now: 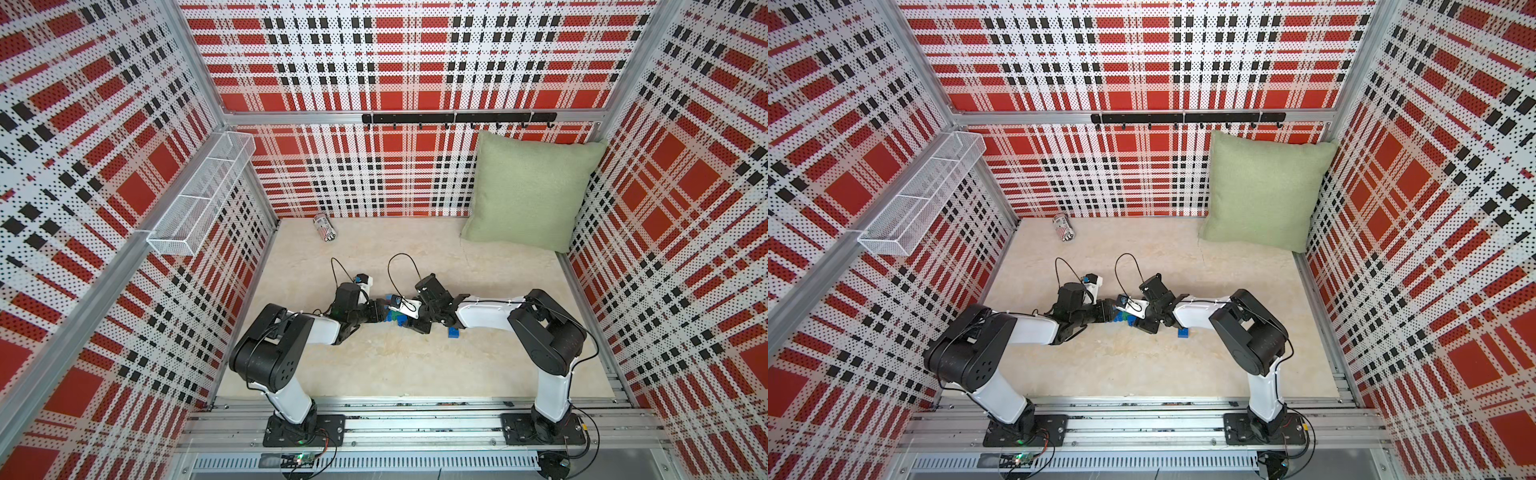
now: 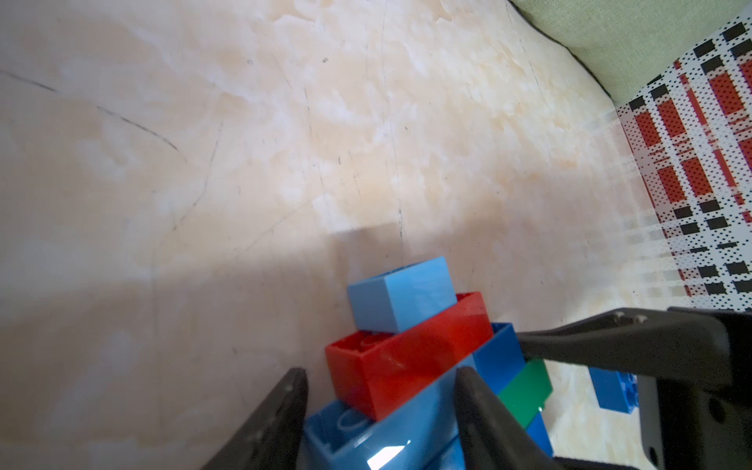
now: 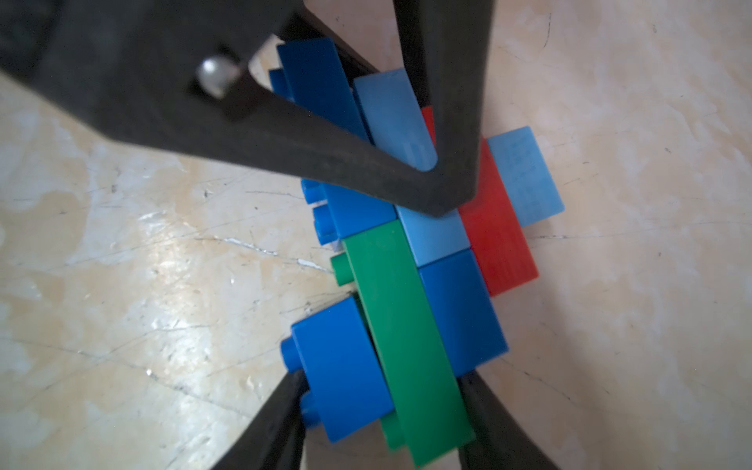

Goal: Assemble a heart with lego
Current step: Assemble the lego brick with the lego brick, then adjust the lego brick at the center of the board.

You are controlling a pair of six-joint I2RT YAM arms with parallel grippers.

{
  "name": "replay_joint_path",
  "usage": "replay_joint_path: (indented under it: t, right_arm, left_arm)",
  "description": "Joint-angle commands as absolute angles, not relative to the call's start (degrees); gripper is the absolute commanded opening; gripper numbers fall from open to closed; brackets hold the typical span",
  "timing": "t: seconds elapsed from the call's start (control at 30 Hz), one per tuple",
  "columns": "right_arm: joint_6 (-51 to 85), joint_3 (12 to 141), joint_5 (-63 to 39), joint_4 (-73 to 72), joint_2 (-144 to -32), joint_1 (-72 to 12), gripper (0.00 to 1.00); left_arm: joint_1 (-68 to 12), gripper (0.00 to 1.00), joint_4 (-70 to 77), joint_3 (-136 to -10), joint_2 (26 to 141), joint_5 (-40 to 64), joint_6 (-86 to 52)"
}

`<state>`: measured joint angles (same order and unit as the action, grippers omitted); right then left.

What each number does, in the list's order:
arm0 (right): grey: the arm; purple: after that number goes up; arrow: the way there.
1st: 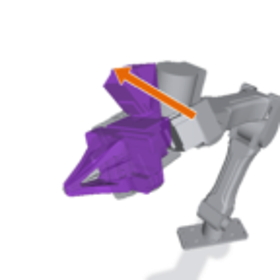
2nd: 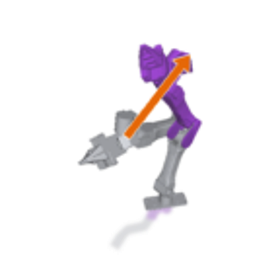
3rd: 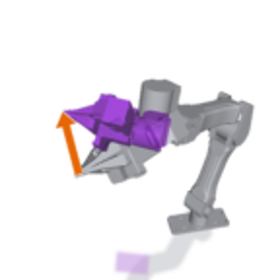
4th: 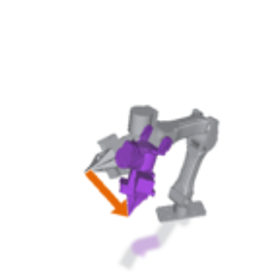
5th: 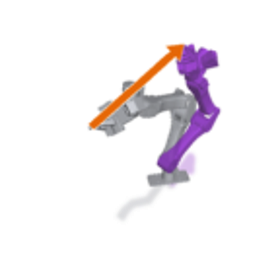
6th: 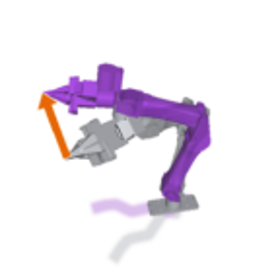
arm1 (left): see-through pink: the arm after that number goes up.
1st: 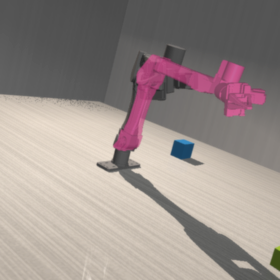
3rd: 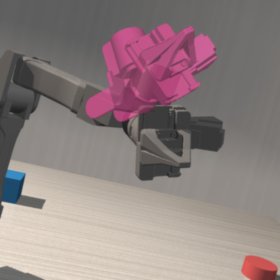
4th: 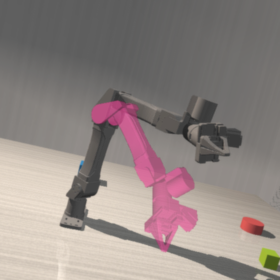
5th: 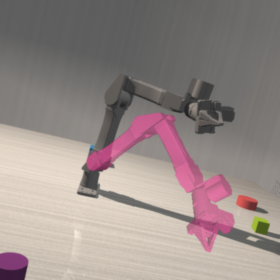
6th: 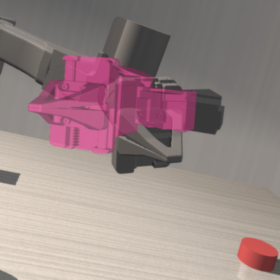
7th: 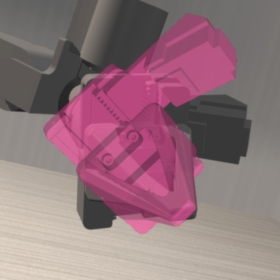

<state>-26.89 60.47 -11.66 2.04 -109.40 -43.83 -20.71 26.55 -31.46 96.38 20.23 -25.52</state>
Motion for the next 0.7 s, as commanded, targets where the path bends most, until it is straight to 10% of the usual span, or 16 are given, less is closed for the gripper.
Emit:
replay_joint_path:
  t: [0.0, 0.4, 0.67]
  right_arm:
    - [-25.93, 60.38, -10.11, -0.86, -110.02, -43.72, 0.52]
    - [-20.47, 54.64, -11.61, 2.30, -98.77, -42.89, 1.00]
    - [-0.84, 43.99, -6.08, 1.28, -83.01, -41.31, 1.00]
  left_arm:
    - [-22.92, 0.62, 23.65, -31.11, 97.07, 23.67, -25.07]
    - [-22.21, 0.63, 25.27, -30.59, 94.01, 16.70, -30.91]
    - [-24.25, 0.64, 28.38, -25.44, 89.26, 14.16, -36.74]
